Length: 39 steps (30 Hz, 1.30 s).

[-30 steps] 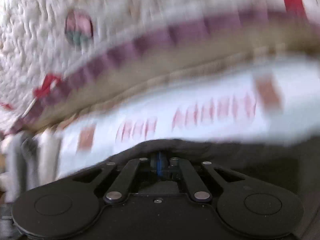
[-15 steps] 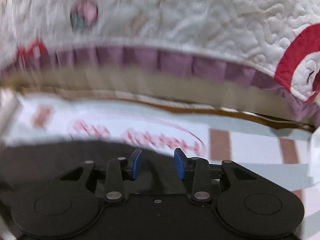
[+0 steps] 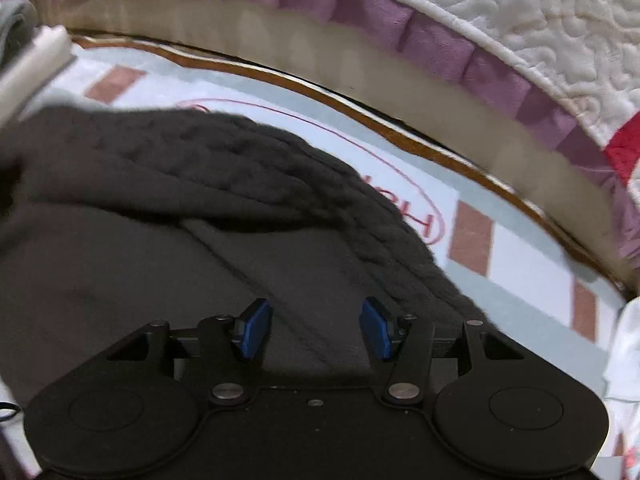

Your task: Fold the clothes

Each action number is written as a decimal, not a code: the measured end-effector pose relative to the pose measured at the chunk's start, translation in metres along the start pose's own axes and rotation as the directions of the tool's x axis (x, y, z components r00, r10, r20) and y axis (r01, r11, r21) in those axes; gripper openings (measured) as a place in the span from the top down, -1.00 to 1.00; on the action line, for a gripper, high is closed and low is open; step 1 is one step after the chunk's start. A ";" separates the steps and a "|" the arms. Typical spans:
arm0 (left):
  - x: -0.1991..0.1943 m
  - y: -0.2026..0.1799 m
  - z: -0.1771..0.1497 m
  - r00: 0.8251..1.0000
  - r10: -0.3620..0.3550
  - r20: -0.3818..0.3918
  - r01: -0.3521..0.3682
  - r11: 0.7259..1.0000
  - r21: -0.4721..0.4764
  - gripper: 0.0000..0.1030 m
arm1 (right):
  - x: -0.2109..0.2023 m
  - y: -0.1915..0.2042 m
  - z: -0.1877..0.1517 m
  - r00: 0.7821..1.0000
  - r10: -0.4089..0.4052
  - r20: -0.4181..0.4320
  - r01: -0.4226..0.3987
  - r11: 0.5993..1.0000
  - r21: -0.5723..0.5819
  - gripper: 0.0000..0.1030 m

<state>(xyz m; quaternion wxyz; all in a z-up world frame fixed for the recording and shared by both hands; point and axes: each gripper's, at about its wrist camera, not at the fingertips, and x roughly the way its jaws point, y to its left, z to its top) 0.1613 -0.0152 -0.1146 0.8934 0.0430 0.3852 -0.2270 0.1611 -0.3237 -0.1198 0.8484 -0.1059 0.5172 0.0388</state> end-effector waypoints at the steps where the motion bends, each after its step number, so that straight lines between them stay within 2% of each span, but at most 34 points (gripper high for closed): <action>1: 0.000 -0.002 0.011 1.000 0.021 0.010 -0.022 0.999 0.033 0.79 | 0.002 -0.003 -0.002 1.000 -0.002 0.006 0.002 1.000 0.013 -0.11; 3: -0.002 -0.003 0.037 0.996 0.049 0.069 -0.054 0.996 0.070 0.82 | 0.007 -0.004 -0.004 1.000 0.017 0.004 -0.017 1.000 -0.003 -0.01; 4: -0.003 -0.001 0.051 0.993 0.054 0.100 -0.062 0.995 0.079 0.83 | 0.008 -0.004 -0.004 1.000 0.024 0.006 -0.024 1.000 -0.011 0.64; 5: -0.004 0.004 0.068 0.990 0.063 0.130 -0.074 0.994 0.076 0.83 | 0.009 -0.005 -0.004 1.000 0.030 0.008 -0.029 0.999 -0.019 0.85; 7: -0.007 0.014 0.097 0.980 0.084 0.182 -0.092 0.995 0.036 0.84 | -0.013 -0.011 0.001 0.988 -0.037 0.148 0.031 0.999 0.042 0.85; 8: -0.011 0.017 0.109 0.970 0.087 0.225 -0.093 0.996 0.015 0.83 | -0.027 -0.016 0.005 0.972 -0.071 0.224 0.052 0.995 0.090 0.85; 9: -0.018 0.020 0.119 0.953 0.097 0.289 -0.098 0.995 -0.009 0.75 | -0.041 -0.024 0.009 0.948 -0.128 0.290 0.091 0.986 0.140 0.85; 10: -0.020 0.021 0.124 0.935 0.125 0.331 -0.119 0.992 -0.038 0.54 | -0.047 -0.030 0.013 0.926 -0.200 0.320 0.153 0.974 0.165 0.85; 11: -0.020 0.023 0.127 0.919 0.160 0.361 -0.145 0.987 -0.069 -0.05 | -0.050 -0.035 0.016 0.901 -0.272 0.338 0.220 0.958 0.183 0.83; 12: -0.015 0.026 0.126 0.923 0.180 0.341 -0.159 0.983 -0.090 -0.38 | -0.047 -0.041 0.019 0.899 -0.305 0.315 0.252 0.947 0.198 0.81; 13: -0.007 0.029 0.123 0.934 0.194 0.300 -0.170 0.980 -0.106 -0.63 | -0.042 -0.048 0.021 0.905 -0.325 0.276 0.273 0.939 0.211 0.76; 14: 0.000 0.032 0.115 0.955 0.186 0.231 -0.162 0.980 -0.117 -0.58 | -0.037 -0.054 0.021 0.923 -0.309 0.231 0.259 0.940 0.222 0.76; 15: 0.006 0.036 0.104 0.975 0.166 0.148 -0.148 0.981 -0.126 -0.58 | -0.038 -0.057 0.015 0.932 -0.292 0.216 0.239 0.941 0.238 0.76; 16: 0.008 0.040 0.090 0.985 0.145 0.091 -0.132 0.982 -0.133 -0.58 | -0.041 -0.059 0.009 0.936 -0.279 0.213 0.222 0.941 0.255 0.70; 17: 0.003 0.043 0.072 0.989 0.135 0.053 -0.127 0.983 -0.134 -0.58 | -0.047 -0.060 0.000 0.938 -0.274 0.212 0.212 0.938 0.276 0.41; 19: -0.010 0.046 0.031 0.992 0.128 -0.016 -0.129 0.983 -0.131 -0.58 | -0.059 -0.063 -0.019 0.939 -0.270 0.211 0.193 0.925 0.328 0.17; 22: -0.034 0.053 -0.014 0.988 0.126 -0.085 -0.139 0.976 -0.170 -0.58 | -0.075 -0.073 -0.056 0.963 -0.190 0.190 0.082 0.881 0.466 0.17; 24: -0.047 0.057 -0.031 0.984 0.113 -0.139 -0.140 0.967 -0.210 -0.58 | -0.082 -0.076 -0.080 0.978 -0.127 0.163 0.010 0.815 0.579 0.17; 27: -0.055 0.058 -0.035 0.983 0.115 -0.144 -0.145 0.965 -0.217 -0.58 | -0.085 -0.056 -0.099 0.986 -0.012 0.163 -0.107 0.709 0.697 0.11; 29: -0.058 0.059 -0.034 0.982 0.119 -0.146 -0.149 0.965 -0.217 -0.58 | -0.079 -0.039 -0.099 0.984 0.076 0.161 -0.170 0.672 0.721 0.12; 31: -0.058 0.058 -0.035 0.980 0.125 -0.155 -0.158 0.962 -0.221 -0.58 | -0.074 -0.026 -0.099 0.982 0.117 0.149 -0.189 0.656 0.731 0.12; 33: -0.057 0.056 -0.036 0.978 0.127 -0.168 -0.162 0.964 -0.213 -0.58 | -0.072 -0.017 -0.096 0.985 0.107 0.135 -0.171 0.681 0.712 0.02; 34: -0.057 0.055 -0.036 0.976 0.129 -0.175 -0.164 0.964 -0.207 -0.58 | -0.069 -0.015 -0.094 0.988 0.097 0.118 -0.152 0.699 0.698 -0.09; 35: -0.057 0.057 -0.037 0.975 0.127 -0.182 -0.165 0.963 -0.212 -0.58 | -0.065 -0.014 -0.091 0.992 0.086 0.098 -0.129 0.718 0.684 -0.13; 36: -0.057 0.059 -0.037 0.974 0.123 -0.190 -0.164 0.961 -0.221 -0.58 | -0.059 -0.015 -0.091 0.994 0.077 0.082 -0.112 0.721 0.684 -0.14; 37: -0.057 0.061 -0.038 0.973 0.119 -0.197 -0.164 0.959 -0.231 -0.58 | -0.053 -0.020 -0.094 0.994 0.074 0.076 -0.107 0.703 0.703 -0.13; 39: -0.058 0.067 -0.038 0.973 0.104 -0.208 -0.158 0.952 -0.262 -0.58 | -0.041 -0.031 -0.101 0.990 0.095 0.104 -0.141 0.619 0.773 -0.11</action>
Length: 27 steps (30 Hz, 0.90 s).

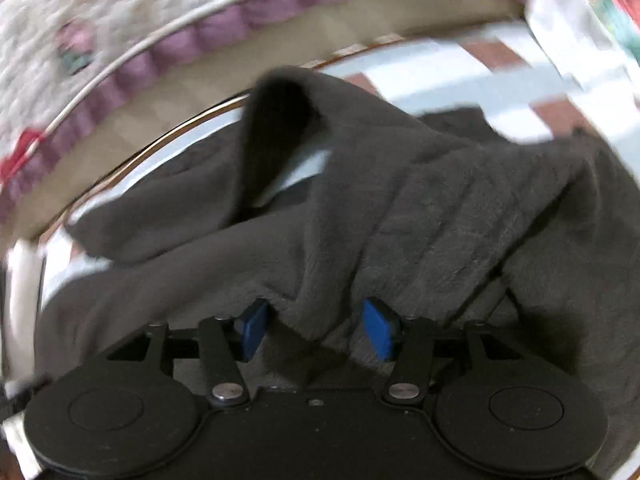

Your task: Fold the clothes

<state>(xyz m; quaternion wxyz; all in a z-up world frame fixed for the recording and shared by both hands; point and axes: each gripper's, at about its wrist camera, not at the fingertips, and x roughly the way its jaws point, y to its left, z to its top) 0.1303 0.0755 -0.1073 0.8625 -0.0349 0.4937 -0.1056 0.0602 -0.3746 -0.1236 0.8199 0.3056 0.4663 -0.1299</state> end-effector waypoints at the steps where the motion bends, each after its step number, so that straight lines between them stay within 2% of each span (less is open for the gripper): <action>1: 0.000 0.005 0.001 1.000 -0.013 -0.005 0.013 1.000 -0.026 -0.58 | 0.001 -0.007 0.001 0.999 0.036 0.016 -0.037 0.998 0.046 0.23; 2: -0.001 0.009 0.002 1.000 -0.025 -0.009 0.025 0.998 -0.050 -0.58 | 0.000 -0.011 0.001 0.997 0.074 0.036 -0.077 0.995 0.065 0.77; 4: -0.003 0.019 0.003 0.999 -0.046 -0.020 0.044 0.994 -0.096 -0.59 | -0.015 -0.015 0.001 0.985 0.140 0.104 -0.145 0.988 0.044 0.79; 6: -0.003 0.027 0.003 0.997 -0.069 -0.035 0.064 0.989 -0.135 -0.59 | -0.038 -0.014 0.002 0.964 0.182 0.193 -0.186 0.983 0.001 0.82; 9: -0.002 0.033 0.002 0.994 -0.101 -0.047 0.092 0.981 -0.170 -0.58 | -0.070 -0.013 0.011 0.928 0.210 0.307 -0.204 0.978 -0.050 0.85; 12: -0.004 0.033 0.002 0.990 -0.133 -0.045 0.123 0.977 -0.176 -0.59 | -0.088 -0.008 0.026 0.904 0.217 0.367 -0.185 0.975 -0.121 0.86; 15: -0.009 0.027 0.000 0.978 -0.207 -0.028 0.202 0.970 -0.135 -0.60 | -0.091 -0.008 0.040 0.897 0.209 0.389 -0.178 0.977 -0.116 0.86; 18: -0.013 0.020 -0.005 0.962 -0.272 -0.038 0.267 0.958 -0.109 -0.60 | -0.088 -0.007 0.042 0.901 0.200 0.385 -0.169 0.979 -0.113 0.86; 20: -0.018 0.013 -0.009 0.956 -0.292 -0.033 0.289 0.955 -0.068 -0.60 | -0.085 -0.004 0.041 0.906 0.195 0.377 -0.162 0.980 -0.118 0.86; 23: -0.029 -0.010 -0.016 0.958 -0.287 -0.014 0.286 0.951 0.116 -0.60 | -0.083 -0.001 0.041 0.913 0.182 0.364 -0.142 0.981 -0.134 0.86; 26: -0.037 -0.039 -0.026 0.959 -0.282 0.006 0.267 0.912 0.310 -0.60 | -0.081 0.004 0.045 0.917 0.168 0.361 -0.115 0.980 -0.165 0.86; 27: -0.037 -0.045 -0.030 0.958 -0.287 0.000 0.269 0.898 0.347 -0.60 | -0.080 0.005 0.045 0.917 0.171 0.360 -0.118 0.979 -0.164 0.86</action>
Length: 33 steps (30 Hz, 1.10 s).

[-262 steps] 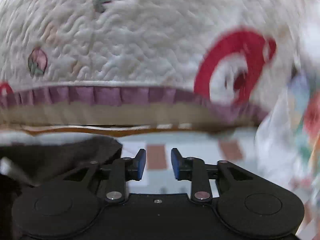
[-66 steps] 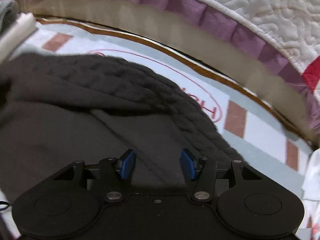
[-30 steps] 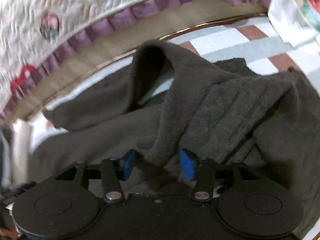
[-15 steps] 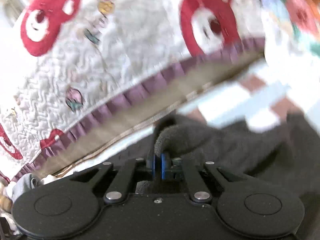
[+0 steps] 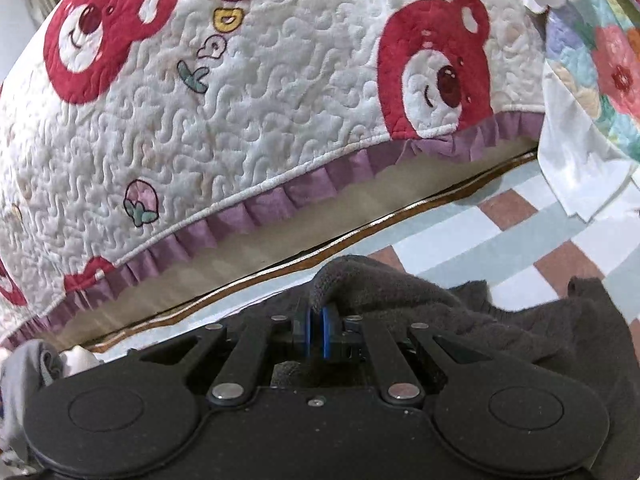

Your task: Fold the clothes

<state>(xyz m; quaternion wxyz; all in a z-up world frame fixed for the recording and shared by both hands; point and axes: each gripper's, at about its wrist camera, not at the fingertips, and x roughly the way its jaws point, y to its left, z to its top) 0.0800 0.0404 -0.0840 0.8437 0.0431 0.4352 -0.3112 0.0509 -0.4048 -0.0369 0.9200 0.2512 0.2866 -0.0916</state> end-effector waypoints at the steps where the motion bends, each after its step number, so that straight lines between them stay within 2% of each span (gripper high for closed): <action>1: 0.002 -0.006 -0.002 1.000 -0.010 -0.008 0.011 1.000 0.026 -0.60 | 0.000 0.000 0.000 1.000 0.004 0.000 -0.004 1.000 0.005 0.86; 3: 0.007 -0.016 -0.006 1.000 -0.020 -0.020 0.022 0.997 0.076 -0.61 | 0.001 -0.001 0.000 1.000 0.012 -0.002 -0.012 1.000 0.011 0.86; 10: 0.051 -0.023 -0.006 0.994 0.101 -0.030 -0.096 0.985 0.146 -0.64 | -0.002 -0.007 -0.006 0.998 0.055 -0.004 -0.054 0.998 0.044 0.86; 12: 0.057 -0.028 -0.006 0.984 0.176 0.021 -0.177 0.966 0.186 -0.64 | -0.003 -0.009 -0.005 0.997 0.071 0.001 -0.071 0.996 0.058 0.86; 15: 0.060 -0.035 -0.004 0.963 0.242 0.118 -0.264 0.937 0.228 -0.63 | -0.005 -0.013 -0.004 0.996 0.089 0.015 -0.090 0.993 0.072 0.86; 16: 0.061 -0.036 -0.003 0.958 0.251 0.142 -0.279 0.931 0.236 -0.48 | -0.007 -0.014 -0.003 0.995 0.094 0.021 -0.095 0.993 0.071 0.86; 17: 0.063 -0.036 -0.003 0.958 0.246 0.148 -0.276 0.932 0.237 -0.12 | -0.008 -0.015 -0.002 0.994 0.102 0.026 -0.103 0.992 0.070 0.86; 18: 0.065 -0.035 -0.002 0.960 0.236 0.149 -0.266 0.935 0.236 0.10 | -0.009 -0.016 0.000 0.993 0.110 0.031 -0.112 0.991 0.067 0.86; 19: 0.067 -0.035 -0.001 0.965 0.219 0.147 -0.248 0.941 0.228 0.46 | -0.010 -0.016 0.002 0.993 0.113 0.036 -0.116 0.991 0.064 0.86; 21: 0.065 -0.039 0.000 0.963 0.217 0.158 -0.249 0.942 0.227 0.66 | -0.012 -0.018 0.007 0.990 0.128 0.051 -0.131 0.990 0.061 0.86; 23: 0.056 -0.045 0.005 0.948 0.241 0.207 -0.286 0.930 0.231 0.72 | -0.015 -0.021 0.012 0.987 0.146 0.069 -0.150 0.987 0.061 0.86; 29: 0.012 -0.051 0.028 0.862 0.335 0.379 -0.403 0.908 0.113 0.75 | -0.025 -0.023 0.005 0.984 0.168 0.056 -0.168 0.986 0.008 0.86; 32: -0.016 -0.058 0.035 0.831 0.348 0.434 -0.408 0.912 0.048 0.75 | -0.034 -0.026 -0.012 0.981 0.195 -0.011 -0.196 0.981 -0.012 0.86; 33: -0.025 -0.063 0.034 0.828 0.347 0.440 -0.400 0.916 0.031 0.75 | -0.034 -0.027 -0.021 0.982 0.183 -0.053 -0.185 0.982 -0.031 0.86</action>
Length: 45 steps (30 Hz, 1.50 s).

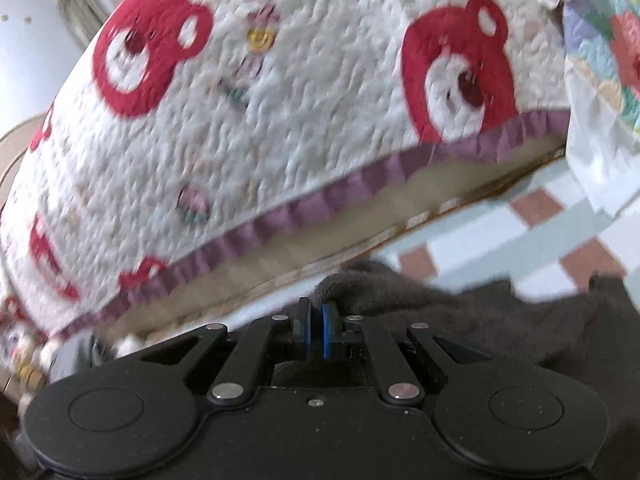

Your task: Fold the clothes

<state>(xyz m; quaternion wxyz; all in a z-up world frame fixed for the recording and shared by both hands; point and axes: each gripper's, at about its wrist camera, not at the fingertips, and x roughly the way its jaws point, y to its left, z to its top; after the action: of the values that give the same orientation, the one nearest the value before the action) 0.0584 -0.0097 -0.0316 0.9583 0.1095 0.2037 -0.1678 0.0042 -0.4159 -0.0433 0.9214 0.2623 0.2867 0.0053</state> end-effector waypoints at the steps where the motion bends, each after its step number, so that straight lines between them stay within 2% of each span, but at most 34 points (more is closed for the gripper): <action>1: -0.004 -0.003 -0.001 1.000 -0.008 -0.016 0.008 1.000 -0.013 0.75 | 0.001 -0.001 -0.010 0.999 -0.020 -0.049 0.019 1.000 -0.024 0.86; 4: -0.004 -0.010 -0.015 0.994 -0.039 -0.107 0.034 0.998 -0.045 0.75 | 0.009 -0.013 -0.043 0.980 -0.106 -0.170 0.099 0.994 -0.044 0.71; 6: 0.004 -0.012 -0.031 0.976 -0.063 -0.207 0.049 0.996 -0.071 0.75 | 0.011 -0.025 -0.058 0.976 -0.105 -0.189 0.110 0.994 0.019 0.57; 7: 0.009 -0.011 -0.039 0.963 -0.081 -0.256 0.059 0.994 -0.093 0.75 | 0.012 -0.029 -0.063 0.975 -0.100 -0.197 0.112 0.992 0.049 0.32; 8: 0.014 -0.008 -0.043 0.951 -0.111 -0.288 0.077 0.989 -0.127 0.74 | 0.013 -0.029 -0.063 0.975 -0.100 -0.198 0.114 0.992 0.061 0.17; 10: 0.017 -0.003 -0.049 0.940 -0.143 -0.309 0.091 0.980 -0.177 0.73 | 0.014 -0.024 -0.061 0.975 -0.103 -0.196 0.116 0.991 0.060 0.15; 11: 0.017 -0.003 -0.049 0.942 -0.138 -0.306 0.088 0.981 -0.172 0.73 | 0.015 -0.019 -0.059 0.975 -0.105 -0.196 0.116 0.992 0.048 0.11; 14: 0.015 -0.007 -0.049 0.951 -0.106 -0.289 0.077 0.991 -0.111 0.71 | 0.028 -0.005 -0.056 0.969 -0.130 -0.212 0.136 0.991 0.014 -0.20; 17: 0.014 -0.011 -0.052 0.955 -0.088 -0.282 0.070 0.995 -0.075 0.68 | 0.051 -0.003 -0.059 0.957 -0.177 -0.230 0.186 0.982 0.016 -0.14; 18: 0.013 -0.012 -0.053 0.957 -0.083 -0.278 0.069 0.996 -0.061 0.67 | 0.059 -0.003 -0.060 0.955 -0.194 -0.225 0.204 0.979 0.022 0.12; 19: 0.012 -0.013 -0.053 0.959 -0.079 -0.271 0.070 0.997 -0.043 0.64 | 0.060 -0.004 -0.058 0.961 -0.188 -0.205 0.198 0.980 0.028 0.76; 20: 0.011 -0.015 -0.053 0.961 -0.079 -0.264 0.074 0.997 -0.026 0.64 | 0.059 -0.005 -0.054 0.968 -0.174 -0.179 0.183 0.982 0.034 0.77; 21: 0.010 -0.016 -0.054 0.963 -0.080 -0.257 0.080 0.997 -0.010 0.61 | 0.048 -0.005 -0.048 0.985 -0.132 -0.116 0.138 0.989 0.052 0.77; 22: 0.011 -0.017 -0.056 0.961 -0.086 -0.262 0.089 0.996 0.001 0.45 | 0.035 -0.005 -0.041 0.996 -0.078 -0.038 0.081 0.994 0.071 0.78; 23: 0.013 -0.018 -0.057 0.958 -0.093 -0.272 0.099 0.995 0.009 0.18 | 0.022 -0.003 -0.033 0.998 -0.052 0.020 0.051 0.997 0.065 0.78; 24: 0.016 -0.020 -0.060 0.948 -0.115 -0.297 0.122 0.992 0.007 0.07 | 0.011 0.000 -0.024 0.997 -0.048 0.058 0.045 0.998 0.052 0.78; 26: 0.023 -0.029 -0.065 0.937 -0.141 -0.319 0.157 0.987 0.024 0.06 | -0.002 0.002 -0.013 0.995 -0.037 0.090 0.034 0.999 0.038 0.78; 28: 0.031 -0.042 -0.070 0.942 -0.114 -0.317 0.151 0.984 0.095 0.00 | -0.010 0.000 -0.008 0.994 -0.036 0.107 0.031 0.998 0.048 0.78; 29: 0.035 -0.048 -0.074 0.945 -0.097 -0.314 0.145 0.980 0.133 -0.10 | -0.012 -0.003 -0.007 0.993 -0.032 0.112 0.025 0.998 0.064 0.78; 32: 0.047 -0.061 -0.085 0.948 -0.041 -0.314 0.117 0.967 0.226 -0.15 | -0.016 -0.009 -0.003 0.991 -0.022 0.130 0.008 0.994 0.104 0.78; 33: 0.047 -0.059 -0.085 0.950 -0.035 -0.312 0.109 0.968 0.224 -0.14 | -0.018 -0.010 -0.002 0.990 -0.021 0.137 0.007 0.994 0.105 0.78; 34: 0.045 -0.056 -0.084 0.951 -0.036 -0.306 0.105 0.972 0.212 0.10 | -0.019 -0.010 -0.001 0.989 -0.023 0.144 0.009 0.995 0.100 0.78; 35: 0.042 -0.050 -0.080 0.954 -0.034 -0.299 0.094 0.978 0.188 0.61 | -0.018 -0.009 0.000 0.989 -0.024 0.143 0.011 0.996 0.088 0.78; 36: 0.037 -0.043 -0.073 0.956 -0.031 -0.292 0.081 0.984 0.158 0.74 | -0.017 -0.007 0.000 0.990 -0.023 0.140 0.013 0.997 0.072 0.78; 41: -0.006 -0.007 -0.032 0.987 0.033 -0.158 -0.026 0.999 0.041 0.80 | -0.013 0.002 -0.005 0.994 -0.003 0.106 0.004 1.000 -0.012 0.78; 43: -0.032 0.005 -0.013 0.994 0.047 -0.101 -0.049 0.999 -0.014 0.80 | -0.018 0.000 -0.008 0.993 0.044 0.107 -0.044 0.999 -0.004 0.78; 45: -0.066 0.010 0.007 0.998 0.061 -0.031 -0.062 0.998 -0.029 0.80 | -0.028 -0.005 -0.010 0.982 0.141 0.124 -0.143 0.990 0.006 0.78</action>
<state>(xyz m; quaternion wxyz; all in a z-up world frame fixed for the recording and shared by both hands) 0.0074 0.0164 0.0041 0.9613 0.1039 0.2173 -0.1337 -0.0250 -0.4195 -0.0378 0.9326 0.2887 0.2100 0.0527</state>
